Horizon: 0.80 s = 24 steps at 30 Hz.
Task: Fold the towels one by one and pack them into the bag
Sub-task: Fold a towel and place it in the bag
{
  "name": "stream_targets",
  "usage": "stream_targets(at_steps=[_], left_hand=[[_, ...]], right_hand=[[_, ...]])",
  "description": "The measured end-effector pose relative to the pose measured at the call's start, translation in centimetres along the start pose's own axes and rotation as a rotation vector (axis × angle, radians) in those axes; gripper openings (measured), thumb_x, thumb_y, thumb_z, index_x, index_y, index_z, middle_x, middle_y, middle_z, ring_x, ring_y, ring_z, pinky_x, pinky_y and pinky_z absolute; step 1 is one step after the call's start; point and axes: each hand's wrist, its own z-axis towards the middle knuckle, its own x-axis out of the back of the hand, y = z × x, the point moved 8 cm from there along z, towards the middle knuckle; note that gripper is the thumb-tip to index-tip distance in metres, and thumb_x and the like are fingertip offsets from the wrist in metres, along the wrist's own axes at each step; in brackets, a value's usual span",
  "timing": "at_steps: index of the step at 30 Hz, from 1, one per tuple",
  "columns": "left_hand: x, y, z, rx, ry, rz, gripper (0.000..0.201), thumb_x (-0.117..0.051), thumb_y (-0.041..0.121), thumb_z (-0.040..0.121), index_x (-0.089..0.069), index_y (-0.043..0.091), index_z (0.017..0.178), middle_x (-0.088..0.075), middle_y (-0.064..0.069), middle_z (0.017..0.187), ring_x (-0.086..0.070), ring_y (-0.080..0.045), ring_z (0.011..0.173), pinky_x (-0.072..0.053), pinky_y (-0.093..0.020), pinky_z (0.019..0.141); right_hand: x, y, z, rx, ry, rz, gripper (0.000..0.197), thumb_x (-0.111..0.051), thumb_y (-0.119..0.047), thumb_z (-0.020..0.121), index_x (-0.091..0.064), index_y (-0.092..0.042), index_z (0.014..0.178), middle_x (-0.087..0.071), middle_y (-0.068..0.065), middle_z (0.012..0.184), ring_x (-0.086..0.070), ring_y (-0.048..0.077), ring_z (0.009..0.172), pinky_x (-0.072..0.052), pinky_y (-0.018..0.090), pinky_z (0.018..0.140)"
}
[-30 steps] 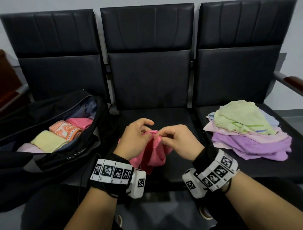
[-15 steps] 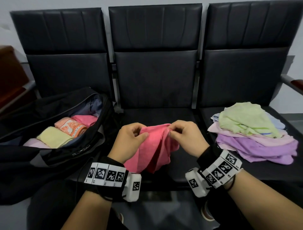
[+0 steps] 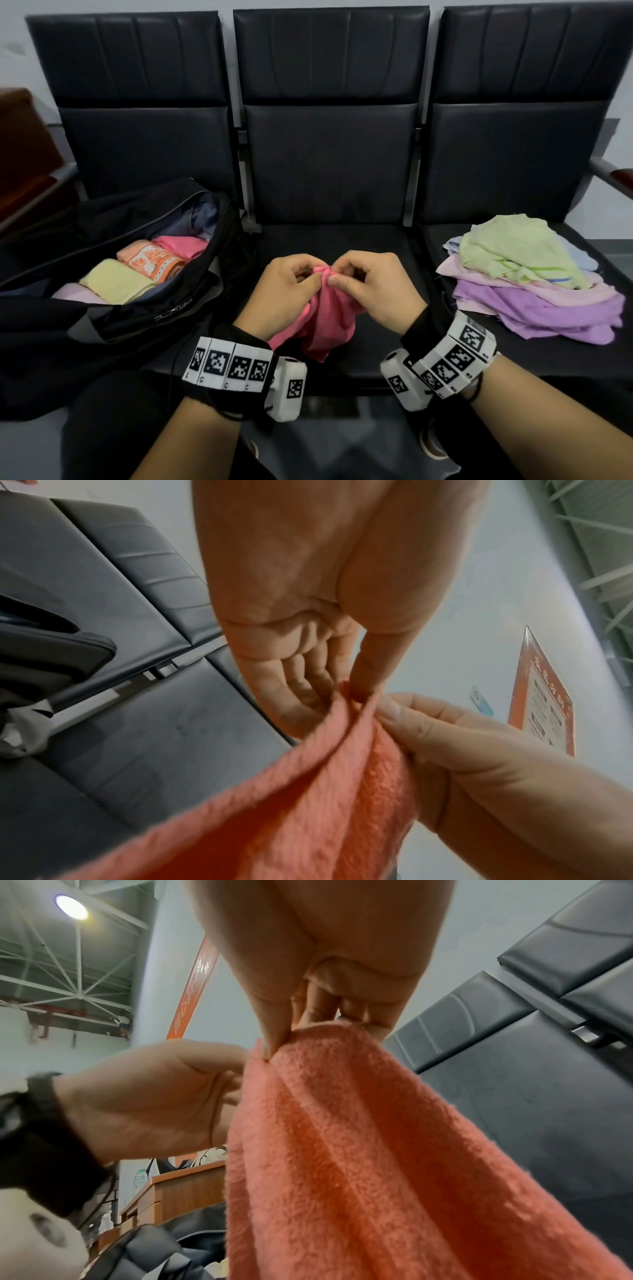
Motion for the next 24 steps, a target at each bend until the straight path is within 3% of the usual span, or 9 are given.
stream_targets(at_steps=[3, 7, 11, 14, 17, 21, 24], left_hand=[[0.1, 0.2, -0.2, -0.016, -0.065, 0.048, 0.016, -0.064, 0.011, 0.094, -0.077, 0.019, 0.097, -0.076, 0.004, 0.093, -0.072, -0.011, 0.093, -0.057, -0.028, 0.085], [0.1, 0.7, -0.5, -0.046, -0.099, 0.111, 0.021, -0.066, 0.008, 0.087, -0.076, 0.024, 0.096, -0.075, 0.006, 0.09, -0.071, -0.01, 0.086, -0.055, -0.022, 0.078], [0.3, 0.8, -0.5, -0.077, -0.081, 0.162, 0.016, -0.075, 0.015, 0.085, -0.076, 0.026, 0.097, -0.075, 0.009, 0.088, -0.071, -0.006, 0.083, -0.055, -0.02, 0.076], [0.8, 0.7, -0.5, -0.106, -0.017, 0.201, 0.013, -0.072, 0.013, 0.088, -0.077, 0.022, 0.096, -0.075, 0.011, 0.086, -0.071, -0.003, 0.084, -0.055, -0.021, 0.078], [1.1, 1.2, -0.7, -0.169, 0.056, 0.243, 0.017, -0.068, 0.012, 0.088, -0.074, 0.027, 0.088, -0.073, 0.015, 0.081, -0.069, -0.001, 0.079, -0.049, -0.013, 0.072], [2.8, 1.7, -0.8, -0.2, 0.24, 0.244, 0.018, -0.06, 0.007, 0.087, -0.065, 0.023, 0.081, -0.066, 0.013, 0.077, -0.061, -0.002, 0.072, -0.043, -0.011, 0.067], [4.5, 2.2, -0.7, -0.209, 0.364, 0.214, 0.017, -0.054, 0.005, 0.087, -0.061, 0.019, 0.082, -0.063, 0.009, 0.078, -0.057, 0.001, 0.073, -0.04, -0.011, 0.068]], right_hand=[[0.0, -0.2, 0.1, 0.006, 0.026, -0.042, 0.012, -0.078, -0.03, 0.083, -0.069, -0.024, 0.078, -0.064, -0.004, 0.063, -0.061, 0.011, 0.061, -0.049, 0.021, 0.059], [-0.3, -0.5, 0.2, 0.004, 0.029, -0.07, 0.014, -0.079, -0.029, 0.082, -0.068, -0.023, 0.076, -0.063, -0.004, 0.062, -0.06, 0.011, 0.061, -0.051, 0.027, 0.059], [-0.6, -0.5, 0.1, -0.023, 0.015, -0.055, 0.009, -0.075, -0.027, 0.086, -0.07, -0.026, 0.079, -0.066, -0.008, 0.066, -0.063, 0.008, 0.064, -0.05, 0.023, 0.06], [-0.9, -0.5, -0.1, -0.021, -0.044, -0.024, 0.005, -0.068, -0.025, 0.09, -0.073, -0.027, 0.088, -0.069, -0.01, 0.074, -0.066, 0.005, 0.072, -0.05, 0.019, 0.065], [-1.1, 0.1, -0.5, 0.005, -0.145, -0.034, 0.008, -0.071, -0.022, 0.087, -0.073, -0.029, 0.091, -0.069, -0.012, 0.077, -0.065, 0.005, 0.075, -0.05, 0.02, 0.069], [-2.0, 4.1, -1.6, -0.047, -0.365, -0.278, 0.009, -0.078, -0.03, 0.079, -0.073, -0.023, 0.083, -0.068, -0.008, 0.077, -0.059, 0.006, 0.082, -0.049, 0.033, 0.08], [-2.5, 7.6, -3.0, -0.081, -0.478, -0.455, 0.018, -0.078, -0.039, 0.078, -0.073, -0.022, 0.081, -0.063, -0.01, 0.074, -0.051, 0.008, 0.087, -0.044, 0.031, 0.085]])
